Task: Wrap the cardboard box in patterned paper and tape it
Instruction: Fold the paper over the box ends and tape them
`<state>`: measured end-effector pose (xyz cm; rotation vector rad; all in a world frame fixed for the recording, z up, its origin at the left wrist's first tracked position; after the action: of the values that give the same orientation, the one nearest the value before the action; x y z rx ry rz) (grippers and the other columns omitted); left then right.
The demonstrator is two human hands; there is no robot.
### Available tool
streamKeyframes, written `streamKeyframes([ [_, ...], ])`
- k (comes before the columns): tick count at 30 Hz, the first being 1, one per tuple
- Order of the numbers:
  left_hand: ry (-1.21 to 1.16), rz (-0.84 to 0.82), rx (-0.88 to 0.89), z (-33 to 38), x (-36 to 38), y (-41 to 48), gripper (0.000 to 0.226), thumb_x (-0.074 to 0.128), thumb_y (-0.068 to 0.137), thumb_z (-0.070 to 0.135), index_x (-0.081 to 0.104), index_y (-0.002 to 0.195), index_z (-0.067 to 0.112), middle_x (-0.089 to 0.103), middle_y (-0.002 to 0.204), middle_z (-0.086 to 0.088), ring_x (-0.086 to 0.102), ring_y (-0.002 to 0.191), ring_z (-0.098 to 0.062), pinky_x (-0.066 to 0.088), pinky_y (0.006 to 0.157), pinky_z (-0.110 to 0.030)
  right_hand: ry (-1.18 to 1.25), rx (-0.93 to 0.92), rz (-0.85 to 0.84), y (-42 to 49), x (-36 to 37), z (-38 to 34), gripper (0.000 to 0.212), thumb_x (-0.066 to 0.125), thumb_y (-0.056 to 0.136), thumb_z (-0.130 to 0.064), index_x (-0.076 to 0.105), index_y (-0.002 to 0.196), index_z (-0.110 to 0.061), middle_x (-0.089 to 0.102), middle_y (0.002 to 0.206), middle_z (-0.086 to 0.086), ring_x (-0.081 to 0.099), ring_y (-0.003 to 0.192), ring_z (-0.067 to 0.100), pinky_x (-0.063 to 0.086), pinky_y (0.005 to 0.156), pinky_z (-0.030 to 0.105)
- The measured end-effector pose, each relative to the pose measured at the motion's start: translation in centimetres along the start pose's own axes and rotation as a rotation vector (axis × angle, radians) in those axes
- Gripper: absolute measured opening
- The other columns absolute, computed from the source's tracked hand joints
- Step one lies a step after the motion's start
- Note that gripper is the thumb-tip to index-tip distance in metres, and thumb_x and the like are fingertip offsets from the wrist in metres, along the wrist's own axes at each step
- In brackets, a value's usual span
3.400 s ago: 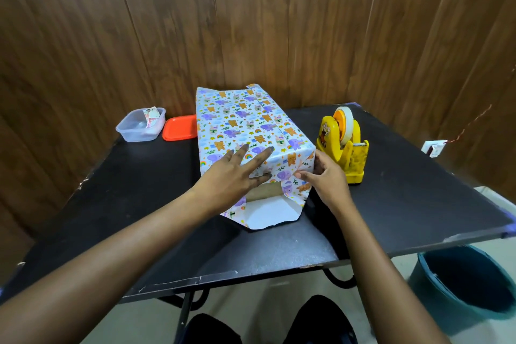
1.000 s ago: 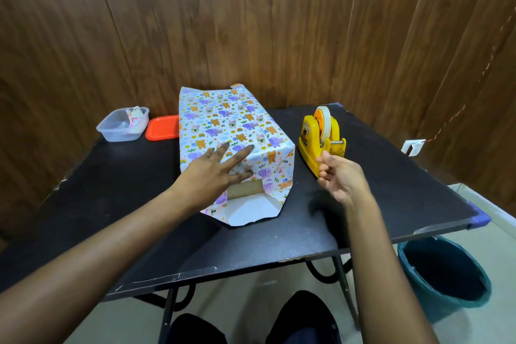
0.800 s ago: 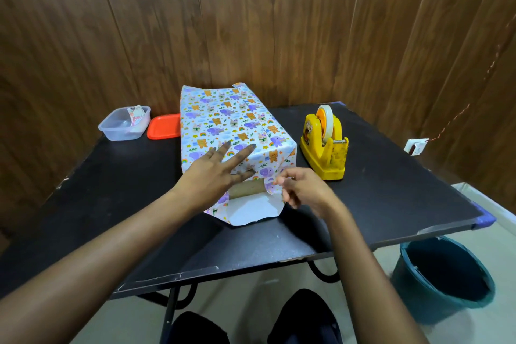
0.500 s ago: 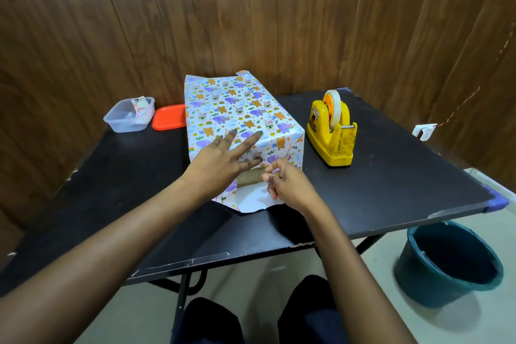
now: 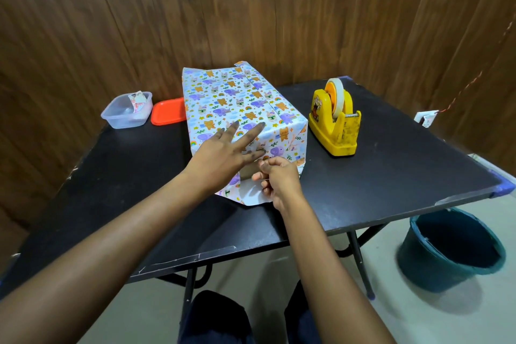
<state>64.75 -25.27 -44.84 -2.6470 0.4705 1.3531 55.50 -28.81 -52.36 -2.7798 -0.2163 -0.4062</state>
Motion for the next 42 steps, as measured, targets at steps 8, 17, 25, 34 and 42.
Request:
streamKeyframes([
  [8,-0.03,0.01,0.003,-0.1,-0.1,0.0,0.064,0.033,0.096,0.006,0.014,0.148,0.037,-0.021,0.155,-0.002,0.007,0.143,-0.04,0.027,0.11,-0.041,0.023,-0.031,0.16,1.2,1.0,0.6,0.023,0.04,0.096,-0.006,0.053,0.077,-0.008,0.055,0.057,0.013,0.035,0.024,0.007,0.025,0.032,0.012],
  [17,-0.019,-0.008,0.019,-0.1,-0.1,0.0,0.06,0.03,0.098,0.009,0.015,0.147,0.039,-0.024,0.154,-0.004,0.006,0.142,-0.042,0.025,0.11,-0.044,-0.322,-0.065,0.203,1.1,0.4,0.1,0.032,0.045,0.099,-0.022,0.056,0.093,0.007,0.062,0.061,0.018,0.053,0.027,0.015,0.038,0.03,0.019],
  [25,0.034,-0.03,0.036,0.0,0.0,0.0,0.061,0.027,0.098,0.008,0.01,0.148,0.041,-0.026,0.153,-0.008,0.006,0.141,-0.045,0.026,0.11,-0.044,-1.026,-0.209,0.307,-0.6,-0.4,-3.4,0.031,0.05,0.097,-0.029,0.06,0.113,-0.005,0.063,0.115,0.014,0.057,0.112,0.031,0.046,0.086,0.033],
  [34,0.059,-0.018,0.035,0.0,0.3,0.0,0.056,0.028,0.101,0.014,0.011,0.147,0.042,-0.027,0.153,-0.008,0.006,0.141,-0.045,0.024,0.112,-0.045,-1.268,-0.243,0.302,0.4,-2.0,-4.7,0.057,0.067,0.081,-0.051,0.056,0.118,-0.009,0.062,0.121,0.01,0.057,0.115,0.029,0.045,0.085,0.03],
  [42,0.082,-0.026,0.039,-0.1,0.6,0.3,0.059,0.03,0.099,0.011,0.012,0.148,0.039,-0.029,0.152,-0.008,0.005,0.141,-0.045,0.025,0.111,-0.045,-1.076,-0.193,0.225,1.9,-3.0,-4.1,0.059,0.075,0.073,-0.049,0.058,0.114,-0.01,0.063,0.117,0.01,0.057,0.111,0.031,0.039,0.075,0.028],
])
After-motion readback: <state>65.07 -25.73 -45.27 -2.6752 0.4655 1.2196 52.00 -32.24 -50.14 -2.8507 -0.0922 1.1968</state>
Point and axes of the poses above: each hand's wrist, its own y-axis towards the middle knuckle, its own x-axis out of the palm, z = x × y, the point moved 5 cm from there along y, towards the middle knuckle
